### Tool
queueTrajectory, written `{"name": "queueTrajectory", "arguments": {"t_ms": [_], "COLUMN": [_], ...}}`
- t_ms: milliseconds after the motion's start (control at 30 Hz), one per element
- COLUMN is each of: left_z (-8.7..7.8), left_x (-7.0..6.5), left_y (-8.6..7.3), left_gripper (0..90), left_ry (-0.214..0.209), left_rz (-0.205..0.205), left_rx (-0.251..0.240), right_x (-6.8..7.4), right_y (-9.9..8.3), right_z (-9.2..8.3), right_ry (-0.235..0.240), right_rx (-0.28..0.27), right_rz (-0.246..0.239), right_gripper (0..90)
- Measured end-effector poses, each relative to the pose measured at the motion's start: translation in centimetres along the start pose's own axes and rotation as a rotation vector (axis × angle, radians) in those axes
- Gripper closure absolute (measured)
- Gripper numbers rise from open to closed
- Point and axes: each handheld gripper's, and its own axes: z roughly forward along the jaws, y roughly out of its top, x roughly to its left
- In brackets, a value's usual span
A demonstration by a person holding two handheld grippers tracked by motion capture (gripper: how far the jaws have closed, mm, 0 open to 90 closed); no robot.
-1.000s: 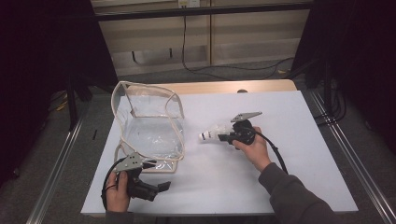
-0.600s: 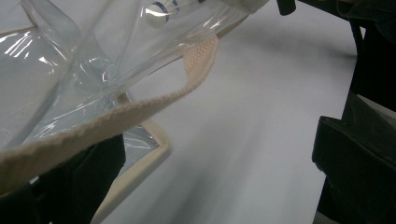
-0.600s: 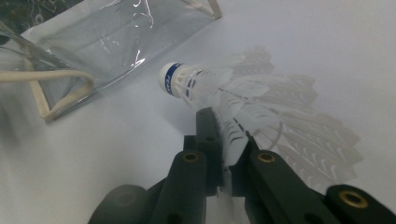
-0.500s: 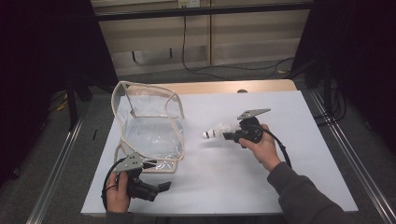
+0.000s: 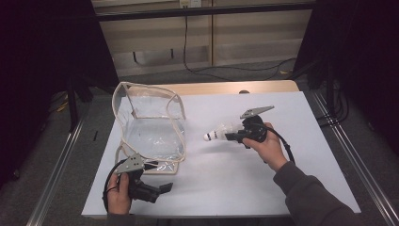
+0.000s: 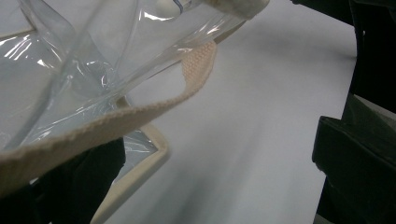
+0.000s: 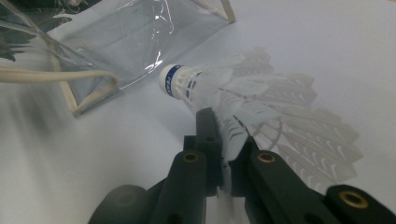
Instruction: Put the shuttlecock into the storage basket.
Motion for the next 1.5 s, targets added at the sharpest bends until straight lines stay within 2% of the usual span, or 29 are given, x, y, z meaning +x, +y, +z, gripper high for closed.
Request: {"name": "queueTrajectory", "arguments": {"t_ms": [767,867,1500], "left_z": [0.0,0.0,0.1], "left_x": [0.0,0.1,0.0], "left_y": [0.1,0.1,0.2], "left_gripper": [2.8,2.8,2.4], "left_ry": [-0.001,-0.003,-0.005], "left_rz": [0.002,0.003,-0.002], "left_rx": [-0.006,-0.007,-0.011], "right_x": [0.9,1.0,1.9], "right_y": [2.0,2.4,4.8], "right_z": [-1.0,-1.3,-3.1], "right_ry": [0.042,0.052,0.07], "right_rx": [-0.003,-0.019,-0.031], "right_rz": [-0.008,-0.002,-0.024], "right_gripper": [88.4,88.4,88.4]}}
